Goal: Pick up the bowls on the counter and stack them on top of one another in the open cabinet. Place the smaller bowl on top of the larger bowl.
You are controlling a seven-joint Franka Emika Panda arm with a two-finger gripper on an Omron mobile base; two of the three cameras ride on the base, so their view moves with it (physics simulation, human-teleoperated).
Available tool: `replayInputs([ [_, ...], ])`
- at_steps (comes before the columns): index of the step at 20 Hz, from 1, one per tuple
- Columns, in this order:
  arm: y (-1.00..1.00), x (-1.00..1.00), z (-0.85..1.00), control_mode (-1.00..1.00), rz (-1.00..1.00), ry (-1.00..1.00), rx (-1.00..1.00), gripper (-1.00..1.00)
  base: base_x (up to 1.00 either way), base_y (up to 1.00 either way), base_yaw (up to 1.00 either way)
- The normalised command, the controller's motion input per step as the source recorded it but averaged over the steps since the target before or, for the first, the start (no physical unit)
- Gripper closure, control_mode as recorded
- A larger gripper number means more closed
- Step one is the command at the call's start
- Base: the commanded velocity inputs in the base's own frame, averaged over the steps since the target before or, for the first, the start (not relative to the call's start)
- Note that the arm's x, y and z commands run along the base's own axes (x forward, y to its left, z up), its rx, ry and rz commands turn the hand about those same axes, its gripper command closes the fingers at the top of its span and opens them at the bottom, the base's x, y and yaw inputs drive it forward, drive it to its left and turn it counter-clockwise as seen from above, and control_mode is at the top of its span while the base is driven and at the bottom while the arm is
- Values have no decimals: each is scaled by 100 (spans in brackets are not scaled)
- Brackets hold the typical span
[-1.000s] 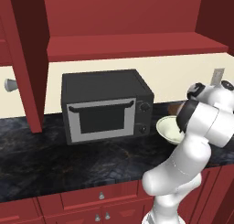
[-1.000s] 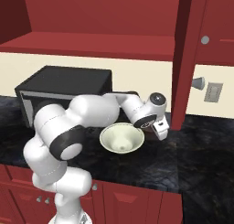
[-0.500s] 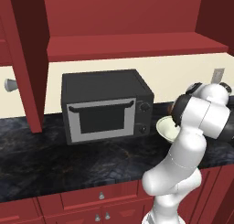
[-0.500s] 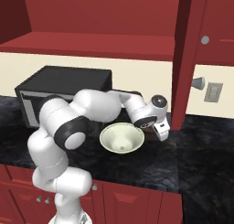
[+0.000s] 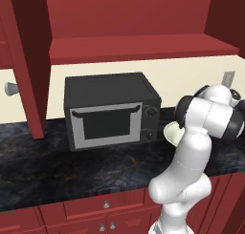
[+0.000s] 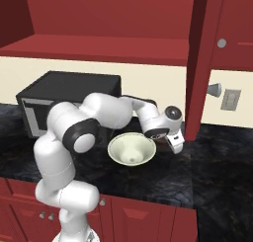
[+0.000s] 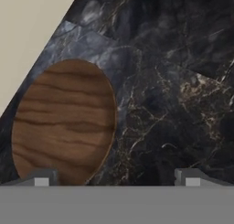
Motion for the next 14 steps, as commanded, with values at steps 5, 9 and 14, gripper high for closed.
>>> replayInputs([
  [5, -2, 10, -14, -100, 0, -4, 0, -100, 0, 0, 0],
  [9, 0, 22, -13, -100, 0, -1, 0, -100, 0, 0, 0],
  [14, 0, 15, -14, -100, 0, 0, 0, -100, 0, 0, 0],
])
